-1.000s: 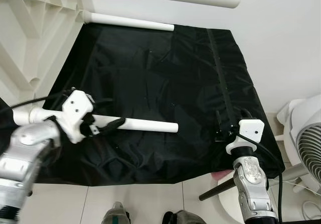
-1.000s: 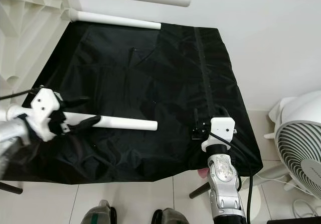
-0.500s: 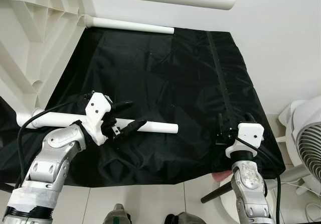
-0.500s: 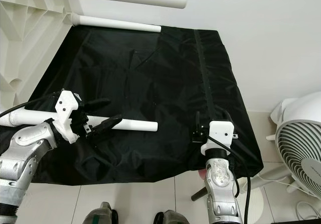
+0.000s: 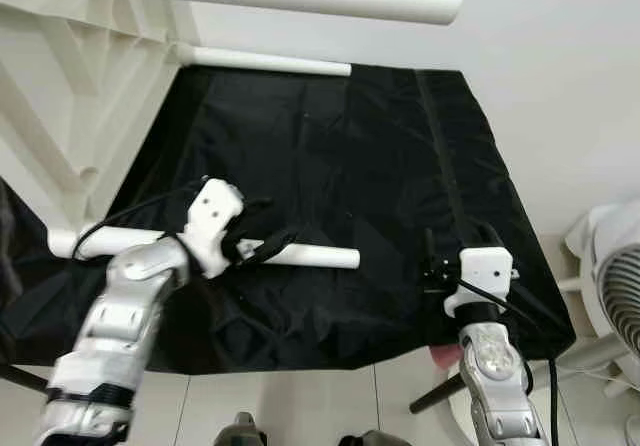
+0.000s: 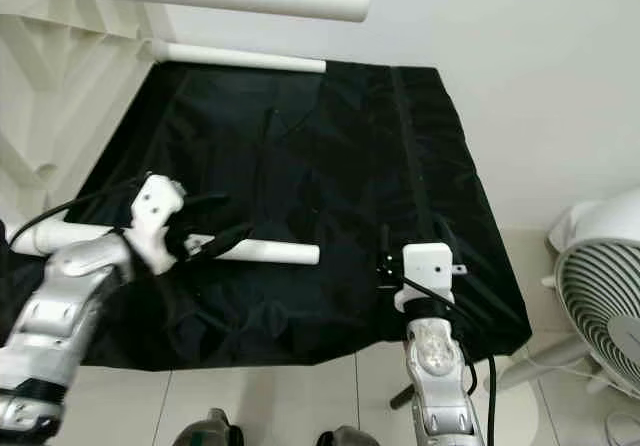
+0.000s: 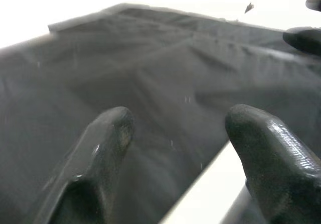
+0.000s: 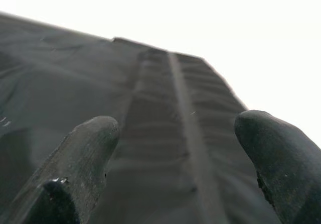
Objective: Building children table
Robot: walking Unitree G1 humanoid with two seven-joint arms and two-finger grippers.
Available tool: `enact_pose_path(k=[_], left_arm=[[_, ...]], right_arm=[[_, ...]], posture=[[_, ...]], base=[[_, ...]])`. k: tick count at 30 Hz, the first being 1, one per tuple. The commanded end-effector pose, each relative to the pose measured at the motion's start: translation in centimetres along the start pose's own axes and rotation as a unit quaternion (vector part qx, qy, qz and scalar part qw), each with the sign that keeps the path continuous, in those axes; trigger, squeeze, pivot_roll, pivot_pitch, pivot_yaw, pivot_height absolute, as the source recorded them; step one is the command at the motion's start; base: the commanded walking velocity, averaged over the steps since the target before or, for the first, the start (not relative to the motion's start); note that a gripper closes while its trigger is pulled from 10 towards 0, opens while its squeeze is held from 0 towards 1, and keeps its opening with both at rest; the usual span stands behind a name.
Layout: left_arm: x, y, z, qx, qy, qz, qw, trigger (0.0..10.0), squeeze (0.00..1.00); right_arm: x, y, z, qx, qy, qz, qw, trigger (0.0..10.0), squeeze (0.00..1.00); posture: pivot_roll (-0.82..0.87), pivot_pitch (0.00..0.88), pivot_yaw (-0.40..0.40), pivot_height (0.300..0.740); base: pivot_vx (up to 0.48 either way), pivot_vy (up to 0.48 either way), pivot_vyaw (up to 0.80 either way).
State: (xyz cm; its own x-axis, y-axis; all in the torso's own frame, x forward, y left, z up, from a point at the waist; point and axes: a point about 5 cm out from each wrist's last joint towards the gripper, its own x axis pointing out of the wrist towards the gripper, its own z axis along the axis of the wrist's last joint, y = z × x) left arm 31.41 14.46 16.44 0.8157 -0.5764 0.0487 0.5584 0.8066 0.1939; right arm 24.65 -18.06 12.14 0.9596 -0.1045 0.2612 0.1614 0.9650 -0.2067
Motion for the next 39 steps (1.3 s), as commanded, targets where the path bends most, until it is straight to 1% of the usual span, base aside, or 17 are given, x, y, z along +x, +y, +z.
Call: enact_pose_path(k=[1, 4, 5, 6, 8, 9, 11, 12, 14, 18, 20, 22, 25, 33, 36, 39], left_arm=[[0.0, 1.4, -0.2, -0.001, 0.005, 0.102, 0.995, 10.0, 0.00], [0.3, 1.4, -0.1, -0.006, -0.001, 0.116, 0.993, 10.0, 0.00], [0.5, 1.4, -0.1, -0.012, -0.006, 0.125, 0.992, 10.0, 0.00], [0.5, 1.4, -0.1, -0.012, -0.006, 0.125, 0.992, 10.0, 0.00], [0.8, 1.5, 0.0, -0.016, -0.014, 0.143, 0.989, 10.0, 0.00], [1.0, 1.6, -0.1, -0.026, -0.015, 0.148, 0.989, 10.0, 0.00], [1.2, 1.8, 0.0, -0.010, -0.028, 0.157, 0.987, 10.0, 0.00], [1.2, 1.8, 0.0, -0.010, -0.028, 0.157, 0.987, 10.0, 0.00], [1.4, 1.8, -0.4, -0.024, -0.025, 0.160, 0.986, 10.0, 0.00], [1.8, 1.8, -0.6, -0.022, -0.017, 0.168, 0.985, 10.0, 0.00], [2.1, 1.7, -0.5, -0.016, -0.016, 0.176, 0.984, 10.0, 0.00], [2.4, 1.9, -0.5, -0.027, -0.016, 0.182, 0.983, 10.0, 0.00], [2.6, 1.9, -0.6, -0.031, -0.018, 0.179, 0.983, 10.0, 0.00], [2.6, 1.8, -1.3, -0.029, -0.009, 0.179, 0.983, 10.0, 0.00], [2.4, 1.6, -2.3, -0.031, 0.002, 0.179, 0.983, 10.0, 0.00], [2.4, 1.6, -2.3, -0.031, 0.002, 0.179, 0.983, 10.0, 0.00]], right_arm=[[0.2, -0.9, 0.0, -0.005, 0.003, -0.033, 0.999, 10.0, 0.00], [0.3, -1.1, 0.1, -0.005, 0.004, -0.045, 0.999, 10.0, 0.00], [0.5, -1.2, 0.1, 0.001, 0.007, -0.059, 0.998, 10.0, 0.00], [0.5, -1.2, 0.1, 0.001, 0.007, -0.059, 0.998, 10.0, 0.00], [0.9, -1.3, 0.2, 0.006, 0.008, -0.075, 0.997, 10.0, 0.00], [1.1, -1.3, 0.2, 0.010, 0.009, -0.082, 0.997, 10.0, 0.00], [1.5, -1.1, 0.3, 0.012, 0.006, -0.084, 0.996, 10.0, 0.00], [1.5, -1.1, 0.3, 0.012, 0.006, -0.084, 0.996, 10.0, 0.00], [1.7, -0.9, 0.5, 0.018, 0.002, -0.080, 0.997, 10.0, 0.00], [1.8, -0.9, 0.3, 0.026, 0.003, -0.085, 0.996, 10.0, 0.00], [1.7, -0.9, 0.2, 0.027, 0.005, -0.089, 0.996, 10.0, 0.00], [1.6, -0.8, 0.1, 0.030, 0.008, -0.093, 0.995, 10.0, 0.00], [1.4, -0.9, -0.1, 0.031, 0.013, -0.099, 0.994, 10.0, 0.00], [0.8, -1.1, -1.0, 0.022, 0.028, -0.100, 0.994, 10.0, 0.00], [-0.5, -1.4, -2.5, 0.012, 0.053, -0.099, 0.994, 10.0, 0.00], [-0.5, -1.4, -2.5, 0.012, 0.053, -0.099, 0.994, 10.0, 0.00]], posture=[[0.09, 0.028, 0.004, 0.740], [0.09, 0.027, -0.008, 0.740], [0.10, 0.027, -0.019, 0.740], [0.10, 0.027, -0.019, 0.740], [0.10, 0.024, -0.038, 0.740], [0.10, 0.024, -0.038, 0.740], [0.09, 0.025, -0.046, 0.740], [0.09, 0.025, -0.046, 0.740], [0.09, 0.023, -0.038, 0.740], [0.09, 0.021, -0.034, 0.740], [0.09, 0.016, -0.027, 0.740], [0.09, 0.011, -0.026, 0.740], [0.08, 0.000, -0.026, 0.740], [0.08, 0.000, -0.030, 0.740], [0.07, 0.000, -0.036, 0.740], [0.07, 0.000, -0.036, 0.740]], base=[[0.000, 0.000, 0.00], [0.000, 0.000, 0.00], [0.000, 0.000, 0.80], [0.000, 0.000, 0.80], [0.000, 0.000, 0.80], [0.000, 0.000, 0.80], [0.000, 0.000, 0.80], [0.000, 0.000, 0.80], [0.000, 0.000, 0.00], [0.000, 0.000, 0.00], [0.000, 0.000, 0.00], [0.000, 0.000, 0.00], [0.000, 0.000, 0.00], [0.000, 0.000, 0.00], [0.000, 0.197, 0.00], [0.000, 0.296, 0.00]])
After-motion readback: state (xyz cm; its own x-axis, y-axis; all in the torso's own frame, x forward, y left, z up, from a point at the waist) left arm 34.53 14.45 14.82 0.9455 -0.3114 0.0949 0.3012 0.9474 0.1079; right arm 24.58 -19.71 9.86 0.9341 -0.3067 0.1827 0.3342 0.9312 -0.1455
